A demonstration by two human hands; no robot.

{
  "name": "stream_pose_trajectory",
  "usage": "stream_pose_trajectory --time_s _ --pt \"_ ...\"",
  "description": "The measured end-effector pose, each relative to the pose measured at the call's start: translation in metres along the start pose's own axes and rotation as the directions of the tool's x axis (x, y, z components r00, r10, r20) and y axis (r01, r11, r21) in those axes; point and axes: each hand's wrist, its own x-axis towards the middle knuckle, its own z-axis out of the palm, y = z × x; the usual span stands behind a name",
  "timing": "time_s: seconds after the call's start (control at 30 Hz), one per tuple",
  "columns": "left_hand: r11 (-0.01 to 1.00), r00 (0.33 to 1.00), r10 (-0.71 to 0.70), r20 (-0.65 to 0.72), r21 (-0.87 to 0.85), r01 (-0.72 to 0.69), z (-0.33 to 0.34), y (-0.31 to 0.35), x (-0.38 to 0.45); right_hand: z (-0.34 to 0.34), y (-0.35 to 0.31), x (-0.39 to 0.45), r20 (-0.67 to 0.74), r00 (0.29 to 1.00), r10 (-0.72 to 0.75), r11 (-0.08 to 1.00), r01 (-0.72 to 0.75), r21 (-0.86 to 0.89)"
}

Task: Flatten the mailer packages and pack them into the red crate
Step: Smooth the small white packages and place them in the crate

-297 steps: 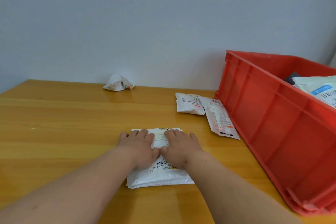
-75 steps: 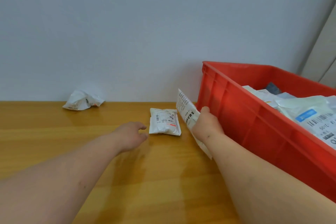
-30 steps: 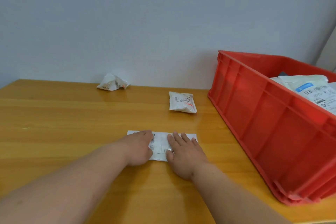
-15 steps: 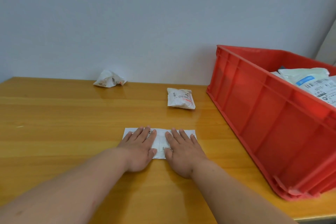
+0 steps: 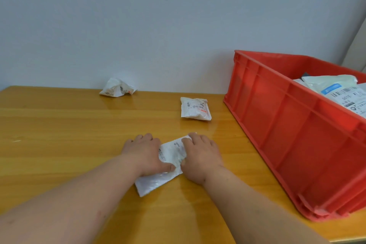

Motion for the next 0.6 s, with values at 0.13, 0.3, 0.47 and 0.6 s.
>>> stream_pose_trajectory --time_s 0.13,0.3,0.47,0.6 --pt "0.996 0.998 -0.03 0.052 -0.077 0.034 0.0 0.004 0.001 -0.004 0.0 0.005 -0.015 0.997 0.072 0.996 -0.073 -0.056" --pt "0.991 0.998 0.049 0.049 -0.129 -0.043 0.004 0.006 0.002 -0.007 0.001 0.01 0.062 0.992 0.113 0.993 -0.116 0.037" --pt "0.968 0.989 0.122 0.084 -0.229 -0.1 0.003 0.011 0.006 -0.003 -0.002 0.01 0.147 0.987 0.062 0.996 -0.071 0.055" --pt "0.958 0.987 0.156 0.04 -0.249 -0.142 0.002 0.01 0.015 0.002 0.007 0.014 0.189 0.982 -0.015 0.995 -0.005 0.104"
